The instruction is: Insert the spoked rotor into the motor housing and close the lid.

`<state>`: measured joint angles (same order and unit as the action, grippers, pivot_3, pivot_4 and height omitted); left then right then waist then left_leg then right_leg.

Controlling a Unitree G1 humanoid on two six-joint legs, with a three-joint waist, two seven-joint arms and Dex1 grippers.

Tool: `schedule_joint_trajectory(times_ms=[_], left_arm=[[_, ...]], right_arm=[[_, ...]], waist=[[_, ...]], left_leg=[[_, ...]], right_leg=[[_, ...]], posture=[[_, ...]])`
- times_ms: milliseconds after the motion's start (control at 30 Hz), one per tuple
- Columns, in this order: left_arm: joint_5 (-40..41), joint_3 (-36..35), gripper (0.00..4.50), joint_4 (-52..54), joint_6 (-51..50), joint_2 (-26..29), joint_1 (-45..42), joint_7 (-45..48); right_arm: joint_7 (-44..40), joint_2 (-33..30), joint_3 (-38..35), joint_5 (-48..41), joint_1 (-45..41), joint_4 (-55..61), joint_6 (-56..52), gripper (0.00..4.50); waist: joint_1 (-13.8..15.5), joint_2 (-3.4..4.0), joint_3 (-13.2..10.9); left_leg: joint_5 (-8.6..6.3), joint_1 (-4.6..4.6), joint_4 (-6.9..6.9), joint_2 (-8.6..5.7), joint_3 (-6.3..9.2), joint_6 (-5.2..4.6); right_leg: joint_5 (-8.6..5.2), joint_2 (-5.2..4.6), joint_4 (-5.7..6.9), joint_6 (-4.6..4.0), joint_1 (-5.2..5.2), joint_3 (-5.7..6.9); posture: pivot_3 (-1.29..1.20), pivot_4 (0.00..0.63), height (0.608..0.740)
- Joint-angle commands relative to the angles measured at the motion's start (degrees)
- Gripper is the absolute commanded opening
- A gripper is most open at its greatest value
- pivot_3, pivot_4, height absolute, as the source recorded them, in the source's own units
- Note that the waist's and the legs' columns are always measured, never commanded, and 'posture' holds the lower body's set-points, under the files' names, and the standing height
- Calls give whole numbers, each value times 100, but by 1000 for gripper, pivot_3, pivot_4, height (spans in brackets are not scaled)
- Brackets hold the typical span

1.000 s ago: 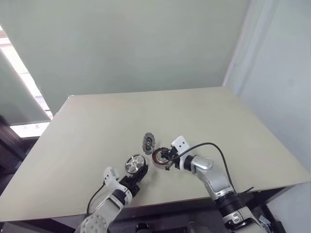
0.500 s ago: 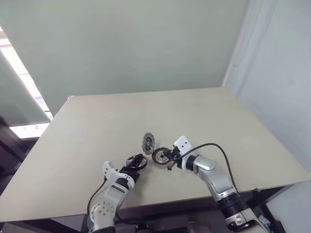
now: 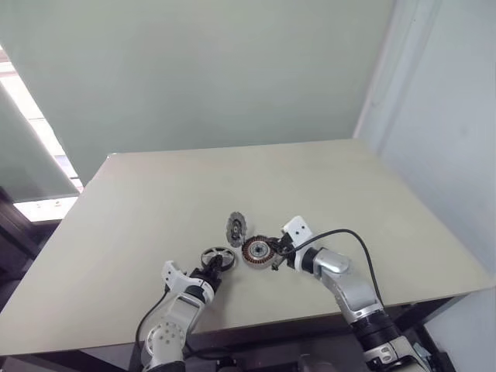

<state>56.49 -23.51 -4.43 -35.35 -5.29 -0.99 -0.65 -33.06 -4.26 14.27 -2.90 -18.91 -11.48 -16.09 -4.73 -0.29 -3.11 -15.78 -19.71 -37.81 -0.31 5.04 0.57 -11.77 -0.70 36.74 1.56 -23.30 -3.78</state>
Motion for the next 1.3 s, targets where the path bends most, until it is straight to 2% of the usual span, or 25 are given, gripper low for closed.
schedule_joint_trajectory(times_ms=[33,200,333,467,600,733,900,1300], left_arm=[[249,-215,1189,229,77,-29,219,221],[900,-345,1189,699,-214,235,780,1079],[1388,-390,1189,1028,-699,619,1265,1402],[1952,-103,1189,1572,-1313,901,1661,1595],[2147,332,1189,1910,-1620,988,1710,1729],[2021,823,1189,2095,-1579,872,1481,1820],[1903,1103,1189,1917,-1313,621,1037,1809],[258,1323,1189,415,-34,176,28,1951]], right_arm=[[26,-16,-93,-107,-56,249,46,0],[43,-65,-124,-120,-42,203,84,0],[58,-127,-154,-142,-22,187,98,0],[73,-193,-206,-127,4,167,90,0],[159,-284,-258,-67,32,162,22,0],[232,-434,-265,-7,103,200,-92,0],[268,-652,-286,-14,257,366,-343,0],[394,-930,-521,-148,789,1099,-839,0]], waist=[[-8,0,0],[-82,-12,-6],[-88,-15,-8],[-79,-19,-10],[-68,-15,-13],[-69,-16,-13],[-69,-15,-12],[-59,-16,-12]], left_leg=[[0,0,1,0,0,0],[-1,-13,33,1,-3,1],[0,-34,46,1,-1,-1],[0,-46,43,1,-2,-1],[0,-89,2,-5,13,-1],[0,-90,-9,-7,9,-1],[1,-87,-5,-6,12,-1],[1,-87,-11,-10,4,-2]], right_leg=[[0,0,0,0,-1,0],[-1,-2,-9,-1,-25,-3],[-2,-2,-12,0,-47,-3],[-3,-5,-13,-1,-57,-3],[-3,-9,-8,1,-75,7],[-2,-10,-7,2,-69,4],[-2,-5,-2,1,-69,4],[-2,-2,-3,2,-64,-5]], posture=[[0,0,740],[0,0,740],[0,0,740],[0,0,740],[0,0,740],[0,0,740],[0,0,740],[0,0,740]])
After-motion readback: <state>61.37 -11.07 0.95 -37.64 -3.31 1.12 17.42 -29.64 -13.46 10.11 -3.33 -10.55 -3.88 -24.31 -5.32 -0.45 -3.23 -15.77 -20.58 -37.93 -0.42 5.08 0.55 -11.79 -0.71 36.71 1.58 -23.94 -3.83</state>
